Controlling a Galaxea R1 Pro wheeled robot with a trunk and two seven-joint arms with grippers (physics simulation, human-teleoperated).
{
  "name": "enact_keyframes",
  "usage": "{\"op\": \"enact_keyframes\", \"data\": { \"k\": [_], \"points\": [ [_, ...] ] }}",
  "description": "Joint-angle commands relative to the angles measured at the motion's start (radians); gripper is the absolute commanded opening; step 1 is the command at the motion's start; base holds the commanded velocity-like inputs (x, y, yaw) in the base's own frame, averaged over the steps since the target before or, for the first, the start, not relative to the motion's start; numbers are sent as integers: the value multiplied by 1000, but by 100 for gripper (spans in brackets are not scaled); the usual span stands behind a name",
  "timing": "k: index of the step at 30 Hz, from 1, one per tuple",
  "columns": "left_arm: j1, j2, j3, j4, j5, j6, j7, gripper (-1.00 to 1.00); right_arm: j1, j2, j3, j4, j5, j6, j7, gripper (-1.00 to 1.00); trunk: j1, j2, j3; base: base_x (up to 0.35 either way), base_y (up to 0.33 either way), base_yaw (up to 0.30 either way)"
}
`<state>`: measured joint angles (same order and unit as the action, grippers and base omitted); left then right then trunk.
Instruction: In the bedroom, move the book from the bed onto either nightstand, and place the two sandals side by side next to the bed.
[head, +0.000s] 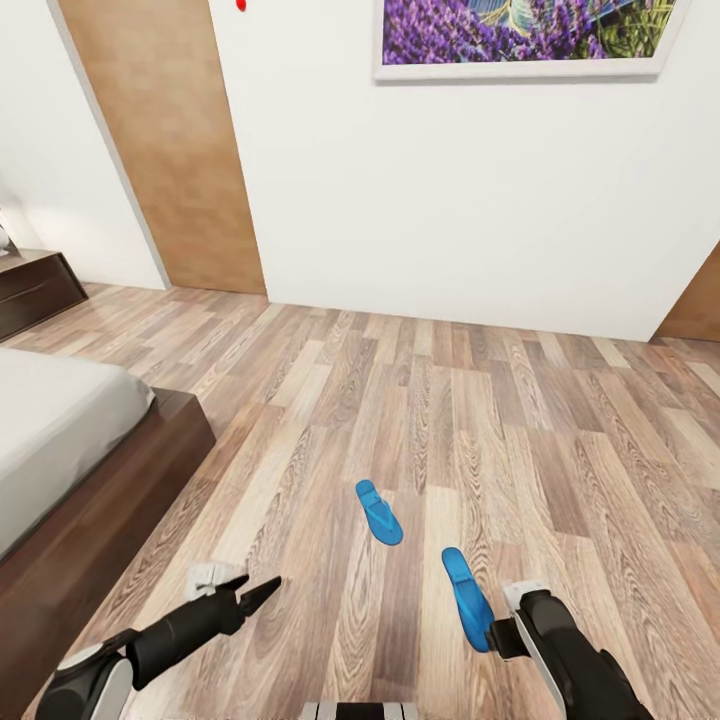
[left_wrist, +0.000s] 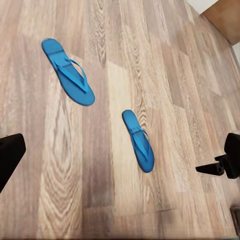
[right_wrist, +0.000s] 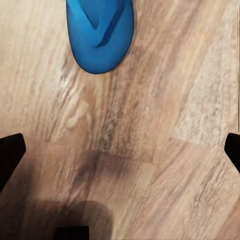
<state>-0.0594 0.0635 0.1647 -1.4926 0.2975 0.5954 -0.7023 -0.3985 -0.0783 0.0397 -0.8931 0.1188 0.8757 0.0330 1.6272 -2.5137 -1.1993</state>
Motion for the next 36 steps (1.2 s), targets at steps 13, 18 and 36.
{"op": "enact_keyframes", "data": {
  "k": [13, 18, 36],
  "points": [
    [0, -1, 0, 6, 10, 7, -3, 100, -1, -1, 8, -82, 4, 39, 133, 100, 0, 0, -1, 0, 0, 0],
    [0, -1, -1, 6, 12, 7, -4, 100, 0, -2, 9, -105, 12, 44, 300, 100, 0, 0, -1, 0, 0, 0],
    [0, -3, 0, 8, 12, 7, -3, 100, 0, -2, 8, -110, 16, 45, 341, 100, 0, 0, -1, 8, 0, 0]
  ]
}}
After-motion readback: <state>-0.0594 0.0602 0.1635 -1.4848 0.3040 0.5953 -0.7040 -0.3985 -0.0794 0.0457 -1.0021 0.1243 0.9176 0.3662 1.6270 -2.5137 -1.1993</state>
